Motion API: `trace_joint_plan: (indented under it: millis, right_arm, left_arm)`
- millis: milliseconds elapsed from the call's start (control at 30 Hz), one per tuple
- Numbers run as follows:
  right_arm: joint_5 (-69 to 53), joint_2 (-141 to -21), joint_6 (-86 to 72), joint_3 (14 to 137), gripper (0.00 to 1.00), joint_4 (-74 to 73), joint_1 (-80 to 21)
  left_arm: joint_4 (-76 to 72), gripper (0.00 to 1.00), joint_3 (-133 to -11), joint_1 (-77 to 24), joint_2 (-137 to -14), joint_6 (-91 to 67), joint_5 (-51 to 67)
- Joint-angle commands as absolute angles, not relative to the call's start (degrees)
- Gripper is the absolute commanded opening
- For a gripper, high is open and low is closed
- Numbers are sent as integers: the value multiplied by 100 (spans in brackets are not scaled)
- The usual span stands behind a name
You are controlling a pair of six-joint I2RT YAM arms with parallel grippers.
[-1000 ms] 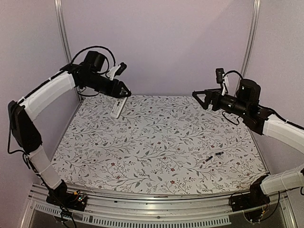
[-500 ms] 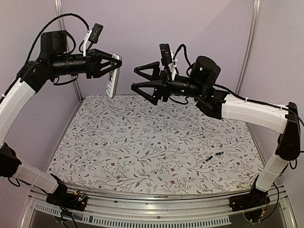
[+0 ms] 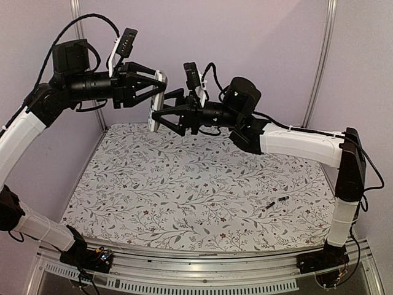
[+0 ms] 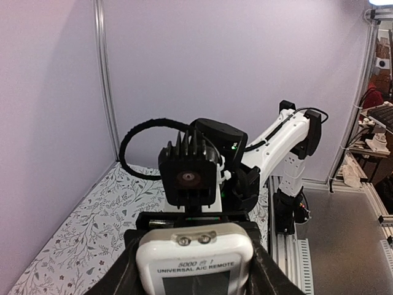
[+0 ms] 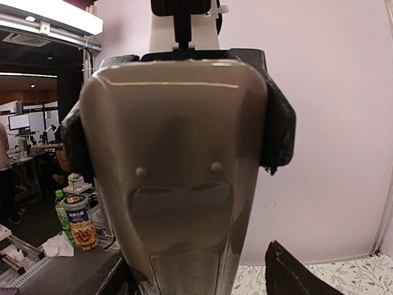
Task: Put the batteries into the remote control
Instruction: Pass from the left arm to the right
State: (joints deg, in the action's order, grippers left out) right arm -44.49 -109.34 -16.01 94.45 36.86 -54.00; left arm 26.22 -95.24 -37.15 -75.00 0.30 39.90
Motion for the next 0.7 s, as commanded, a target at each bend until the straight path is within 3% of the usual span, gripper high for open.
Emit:
trace_joint_plan:
  millis: [0,200,267,333,400,433,533,567,667]
  right_arm:
    - [-4908,-11099,-1858,9587,61,4166,-5468]
    - [-5105,-11119,-1702,9655,44,4055,-5604]
    - [-5076,-11088,-1671,9621,31,3957,-5612]
    - [-4971,-11021,-1561,9567,9,3825,-5607]
    - [-4804,-10924,-1413,9475,1,3690,-5607]
    - [-4688,-10837,-1329,9422,1,3604,-5607]
    - [-4258,-10593,-963,9235,0,3220,-5607]
    - [-4065,-10534,-819,9191,0,3050,-5607]
    - [-3025,-10252,-651,8967,0,2584,-5609]
  left_arm:
    - [2496,0,-9511,-3806,-7418,122,4081]
    - [2418,0,-9431,-3814,-7427,92,4030]
    - [2417,0,-9419,-3817,-7406,109,4029]
    - [2417,0,-9356,-3816,-7380,114,4022]
    - [2408,4,-9264,-3815,-7335,127,3933]
    - [2396,14,-9220,-3816,-7312,151,3880]
    - [2399,83,-9102,-3819,-7217,297,3800]
    - [2411,97,-9093,-3811,-7185,364,3783]
    - [2516,100,-9110,-3798,-7110,697,3581]
